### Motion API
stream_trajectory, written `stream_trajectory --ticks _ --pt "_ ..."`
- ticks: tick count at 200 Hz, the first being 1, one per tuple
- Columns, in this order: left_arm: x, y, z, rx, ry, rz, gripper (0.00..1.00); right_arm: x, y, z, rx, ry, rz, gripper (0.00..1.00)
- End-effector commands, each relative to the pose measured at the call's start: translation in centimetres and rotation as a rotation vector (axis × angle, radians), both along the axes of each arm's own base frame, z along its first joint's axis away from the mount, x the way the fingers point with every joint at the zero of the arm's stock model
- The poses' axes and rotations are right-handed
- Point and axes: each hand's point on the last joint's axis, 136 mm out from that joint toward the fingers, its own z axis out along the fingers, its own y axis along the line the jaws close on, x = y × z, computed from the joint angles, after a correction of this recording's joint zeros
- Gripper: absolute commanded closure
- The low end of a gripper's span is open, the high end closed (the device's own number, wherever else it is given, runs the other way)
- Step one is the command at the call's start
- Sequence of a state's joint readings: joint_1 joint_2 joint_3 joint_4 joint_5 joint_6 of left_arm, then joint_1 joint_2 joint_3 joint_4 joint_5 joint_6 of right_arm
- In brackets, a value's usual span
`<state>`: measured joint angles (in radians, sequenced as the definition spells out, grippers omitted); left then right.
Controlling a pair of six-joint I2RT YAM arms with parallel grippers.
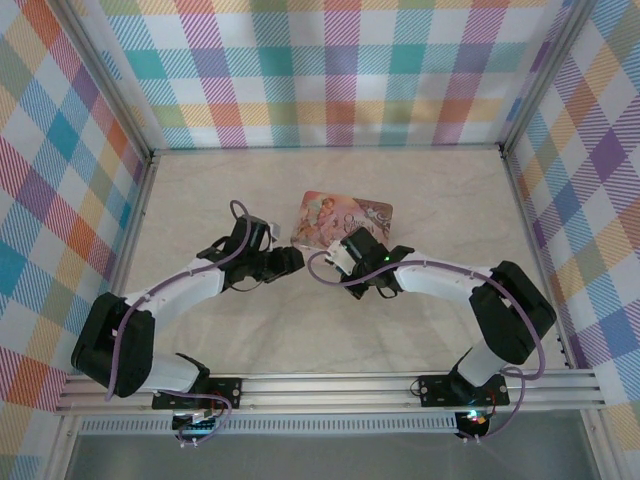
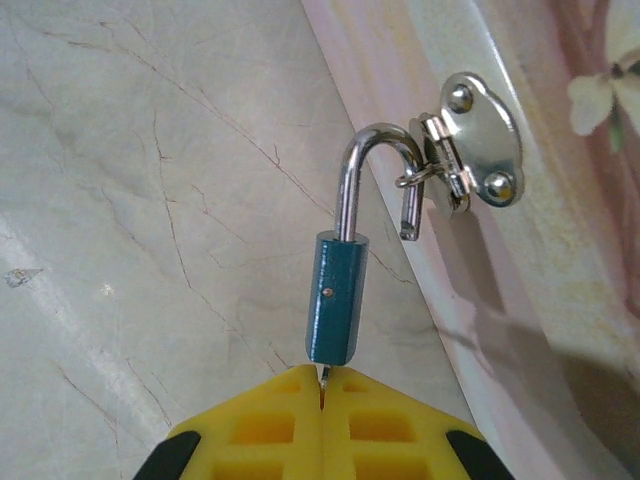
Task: Unlock the padlock with the key
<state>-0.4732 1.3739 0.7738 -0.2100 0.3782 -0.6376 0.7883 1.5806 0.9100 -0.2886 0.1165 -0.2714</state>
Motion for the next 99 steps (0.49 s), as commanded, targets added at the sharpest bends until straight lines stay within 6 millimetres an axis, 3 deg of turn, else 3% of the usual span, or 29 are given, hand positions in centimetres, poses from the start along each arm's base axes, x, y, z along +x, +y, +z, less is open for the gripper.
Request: stream_trajectory --ticks 1,43,99 --pt "-0.7 -0.3 -0.2 -0.01 0.003 -0.035 0.46 -0.6 0.3 0.0 -0.006 -0.004 0.042 1.0" --pt "-1.9 -0.6 -1.8 -0.017 0.057 -0.081 0.45 -1.2 0.5 -0.4 -0.019 0.005 0.062 1.0" --pt "-3.1 -0.4 -1.8 -0.006 0.072 -0.126 0.44 -0.9 0.3 -0.5 -0.049 -0.021 0.077 1.0"
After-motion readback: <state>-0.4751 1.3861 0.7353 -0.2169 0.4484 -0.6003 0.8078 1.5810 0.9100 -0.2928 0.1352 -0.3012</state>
